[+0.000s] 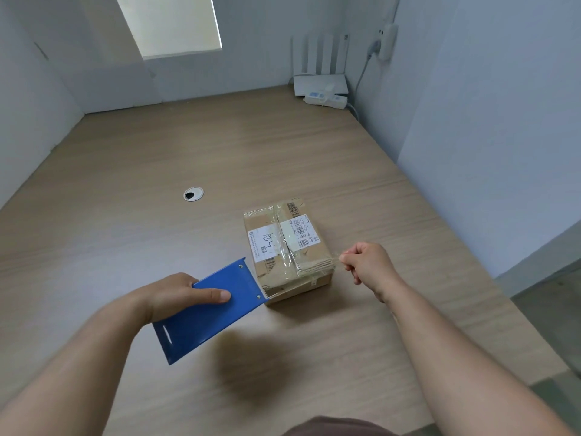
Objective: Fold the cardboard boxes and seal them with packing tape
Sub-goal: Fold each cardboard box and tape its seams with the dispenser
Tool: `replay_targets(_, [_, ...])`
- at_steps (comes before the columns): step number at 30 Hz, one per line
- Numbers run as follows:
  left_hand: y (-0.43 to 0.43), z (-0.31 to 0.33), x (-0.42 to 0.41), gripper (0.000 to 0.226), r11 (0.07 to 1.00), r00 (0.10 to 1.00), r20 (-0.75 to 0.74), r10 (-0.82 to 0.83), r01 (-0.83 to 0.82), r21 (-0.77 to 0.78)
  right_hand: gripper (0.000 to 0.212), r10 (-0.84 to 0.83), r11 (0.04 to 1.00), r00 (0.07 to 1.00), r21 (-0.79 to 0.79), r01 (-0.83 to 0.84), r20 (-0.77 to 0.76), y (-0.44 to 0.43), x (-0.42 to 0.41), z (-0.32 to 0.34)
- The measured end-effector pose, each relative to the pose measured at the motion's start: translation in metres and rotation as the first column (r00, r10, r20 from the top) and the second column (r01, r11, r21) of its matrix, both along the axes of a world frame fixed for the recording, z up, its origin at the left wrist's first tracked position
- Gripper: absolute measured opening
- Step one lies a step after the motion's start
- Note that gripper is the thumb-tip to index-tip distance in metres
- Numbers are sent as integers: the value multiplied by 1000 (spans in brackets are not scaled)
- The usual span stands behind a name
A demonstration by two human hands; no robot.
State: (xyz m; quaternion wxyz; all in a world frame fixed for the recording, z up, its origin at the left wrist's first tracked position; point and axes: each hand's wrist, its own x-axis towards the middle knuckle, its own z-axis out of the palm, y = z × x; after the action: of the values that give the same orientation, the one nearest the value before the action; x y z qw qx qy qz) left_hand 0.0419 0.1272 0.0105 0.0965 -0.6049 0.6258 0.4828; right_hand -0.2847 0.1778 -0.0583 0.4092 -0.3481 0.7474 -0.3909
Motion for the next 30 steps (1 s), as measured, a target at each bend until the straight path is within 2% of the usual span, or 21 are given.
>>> replay_targets(11, [-16, -36, -15, 72, 999, 994, 108, 26, -28, 17, 21, 38, 987, 999, 155, -40, 17, -4, 6, -14])
replay_targets(13, [-19, -36, -18, 74, 1000, 993, 120, 17, -19, 17, 20, 89, 967, 981, 252, -44, -172, -3, 2, -11])
replay_targets(15, [-20, -36, -18, 76, 1000, 993, 120, 16, -17, 12, 41, 98, 940, 899, 336, 57, -428, 0, -3, -11])
replay_targets(16, [-19, -37, -18, 75, 1000, 993, 118, 19, -20, 8, 40, 65, 952, 872, 292, 91, -485, 0, -2, -10])
replay_targets(18, [-15, -40, -23, 73, 999, 994, 104, 31, -32, 2, 23, 25, 985, 847, 157, 69, -532, 0, 8, -10])
replay_targets(20, [-9, -44, -33, 72, 999, 997, 71, 43, -44, 7, 27, 84, 993, 796, 118, -16, -599, -3, 23, -15])
replay_targets(22, [-3, -47, -44, 71, 998, 998, 36, 60, -61, 18, 33, 92, 993, 770, 110, -29, -631, -9, 33, -20])
replay_targets(26, [5, -50, -51, 66, 992, 993, -21, 118, -117, 38, 41, -47, 988, 844, 99, 118, -535, -24, 32, -21])
replay_targets(28, [8, -50, -51, 58, 989, 989, -34, 146, -144, 41, 41, -7, 989, 822, 116, 88, -569, -32, 32, -23])
replay_targets(30, [10, -50, -53, 54, 985, 985, -35, 168, -167, 38, 38, 35, 990, 838, 134, 46, -544, -37, 32, -25])
